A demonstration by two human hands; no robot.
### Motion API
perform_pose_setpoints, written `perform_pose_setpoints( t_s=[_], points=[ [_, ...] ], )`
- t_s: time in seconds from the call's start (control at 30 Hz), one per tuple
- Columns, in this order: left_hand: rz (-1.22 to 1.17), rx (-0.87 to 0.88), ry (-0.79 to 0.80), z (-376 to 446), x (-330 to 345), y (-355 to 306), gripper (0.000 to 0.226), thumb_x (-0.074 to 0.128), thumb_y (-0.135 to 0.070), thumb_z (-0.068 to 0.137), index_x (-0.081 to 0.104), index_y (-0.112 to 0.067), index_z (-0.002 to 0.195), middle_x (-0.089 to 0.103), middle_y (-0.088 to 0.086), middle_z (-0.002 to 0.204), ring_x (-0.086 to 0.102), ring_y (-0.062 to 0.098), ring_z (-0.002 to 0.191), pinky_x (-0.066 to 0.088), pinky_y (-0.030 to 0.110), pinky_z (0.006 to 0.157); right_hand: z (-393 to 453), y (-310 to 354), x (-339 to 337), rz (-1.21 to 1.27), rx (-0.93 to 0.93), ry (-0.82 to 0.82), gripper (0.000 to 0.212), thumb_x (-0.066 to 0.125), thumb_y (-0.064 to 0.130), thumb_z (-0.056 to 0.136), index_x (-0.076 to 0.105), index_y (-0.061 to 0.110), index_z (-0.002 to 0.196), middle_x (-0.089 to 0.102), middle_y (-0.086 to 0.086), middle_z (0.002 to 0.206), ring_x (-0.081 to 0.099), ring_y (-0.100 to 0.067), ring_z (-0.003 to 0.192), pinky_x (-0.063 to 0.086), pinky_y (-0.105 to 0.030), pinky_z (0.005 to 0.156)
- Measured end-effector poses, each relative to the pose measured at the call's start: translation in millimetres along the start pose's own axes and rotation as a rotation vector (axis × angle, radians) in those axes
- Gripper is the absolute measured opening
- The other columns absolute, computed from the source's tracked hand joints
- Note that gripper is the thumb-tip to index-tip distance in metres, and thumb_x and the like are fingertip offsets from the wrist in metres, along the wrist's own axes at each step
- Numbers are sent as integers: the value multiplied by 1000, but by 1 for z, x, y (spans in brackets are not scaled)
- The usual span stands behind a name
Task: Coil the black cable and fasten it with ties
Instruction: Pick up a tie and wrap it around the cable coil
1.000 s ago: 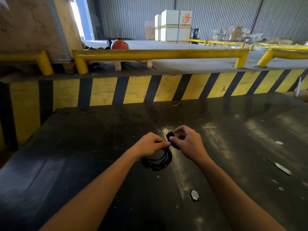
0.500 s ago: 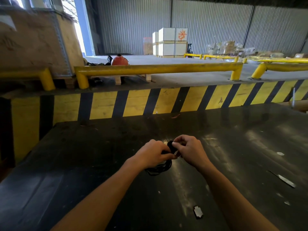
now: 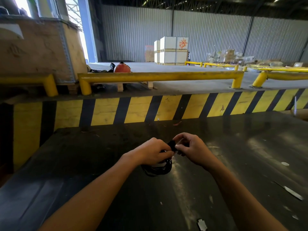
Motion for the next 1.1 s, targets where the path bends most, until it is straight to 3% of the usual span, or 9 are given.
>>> perform_pose_setpoints(
  t_s=[0.13, 0.3, 0.4, 0.5, 0.57, 0.67, 0.8, 1.0, 1.1],
  points=[
    [-130, -10, -35, -2, -10, 2, 21, 49, -28, 95, 63, -23, 80, 54, -5, 66, 51, 5, 57, 44, 21, 60, 3, 11, -4, -228, -108, 0, 22, 55, 11, 91, 52, 17, 112, 61, 8, 86, 58, 0, 74, 45, -10, 60],
    [-322, -11, -103, -11, -30, 3, 30, 47, -23, 96, 67, 0, 92, 53, -6, 61, 49, -2, 49, 41, 10, 53, 9, 9, -22, -327, -132, -66, 24, 49, 9, 92, 59, 8, 114, 56, 5, 86, 54, -5, 74, 41, -12, 59],
    [-513, -33, -93, -15, -32, 1, 29, 44, -18, 98, 63, 3, 92, 54, -12, 47, 47, -4, 39, 35, 5, 42, 9, 12, -19, -162, -112, -142, 23, 45, 6, 92, 68, 8, 94, 55, -2, 85, 53, -11, 76, 40, -14, 63],
    [-695, -54, -91, -16, -31, 2, 28, 43, -21, 98, 64, -4, 94, 50, -11, 41, 39, 1, 35, 30, 12, 38, 10, 14, -17, 219, 3, -207, 26, 40, 13, 93, 62, 13, 78, 60, -9, 86, 60, -21, 82, 48, -29, 71],
    [-760, -63, -96, -17, -31, 4, 28, 44, -24, 98, 65, -10, 89, 46, -10, 42, 34, 2, 36, 26, 15, 37, 10, 17, -15, 507, 79, -154, 26, 36, 13, 97, 59, 2, 90, 64, -16, 97, 69, -23, 80, 57, -29, 69],
    [-828, -67, -113, -16, -29, 3, 27, 44, -26, 97, 66, -13, 86, 43, -10, 43, 32, 3, 36, 25, 15, 37, 10, 22, -9, 690, 143, -142, 31, 37, 20, 99, 54, -3, 109, 68, -14, 95, 71, -15, 65, 56, -21, 55],
    [-858, -54, -118, -15, -28, -3, 27, 45, -27, 97, 66, -13, 87, 42, -10, 44, 32, 4, 36, 25, 16, 37, 16, 27, -9, 884, 155, -221, 28, 41, 25, 98, 54, 2, 106, 69, -15, 90, 68, -12, 57, 56, -19, 51],
    [-745, -69, -260, -16, -32, -5, 26, 45, -30, 97, 64, -18, 110, 45, -10, 47, 35, 2, 37, 28, 15, 37, 22, 30, -29, 802, 55, -283, 20, 55, 7, 90, 50, 5, 110, 69, -18, 94, 73, -15, 74, 59, -20, 62],
    [-687, -57, -336, -18, -36, -8, 23, 45, -30, 96, 60, -13, 100, 45, -7, 54, 36, 2, 38, 30, 17, 37, 23, 29, -38, 579, 13, -304, 18, 60, 2, 86, 53, 13, 97, 68, -18, 98, 73, -17, 78, 59, -22, 66]
  ],
)
Point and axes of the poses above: each hand's wrist, its own z-axis towards the middle knuckle, its own x-axis out of the palm, y = z × x, the point moved 3 cm from there along z, towards the middle knuckle
